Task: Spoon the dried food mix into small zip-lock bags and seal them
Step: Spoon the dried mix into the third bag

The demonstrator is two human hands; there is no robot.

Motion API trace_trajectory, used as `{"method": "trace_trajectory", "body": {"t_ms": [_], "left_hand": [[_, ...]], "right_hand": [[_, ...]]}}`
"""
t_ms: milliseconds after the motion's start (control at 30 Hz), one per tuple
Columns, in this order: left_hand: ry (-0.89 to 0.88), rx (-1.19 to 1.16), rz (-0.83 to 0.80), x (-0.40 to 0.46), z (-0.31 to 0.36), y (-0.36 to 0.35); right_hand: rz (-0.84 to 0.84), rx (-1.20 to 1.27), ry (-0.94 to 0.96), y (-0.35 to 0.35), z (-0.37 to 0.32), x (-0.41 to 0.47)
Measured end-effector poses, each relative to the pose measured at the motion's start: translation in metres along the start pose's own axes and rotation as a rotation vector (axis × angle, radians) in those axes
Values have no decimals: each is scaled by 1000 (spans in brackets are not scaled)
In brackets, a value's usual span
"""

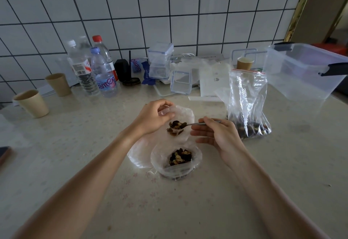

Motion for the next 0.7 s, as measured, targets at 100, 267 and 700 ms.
{"method": "trace_trajectory", "body": {"t_ms": [100,267,700], "left_hand": [[8,-46,-8,-6,2,9],[-43,-27,70,-28,16,34],[-20,224,149,-114,33,31]], "right_hand": [[-7,-18,44,1,-9,-3],[-34,-66,93,1,-24,-11],[-117,-54,111,10,-40,-51]]}}
Point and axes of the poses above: each hand's wrist, its own x-axis towards the middle knuckle, its own y-axis out of the back of the hand, z = x × y, the point moved 10 cm from there along x, towards the middle knuckle, and after that the axes turned 6 degrees about -x, right-handed, at the moved point
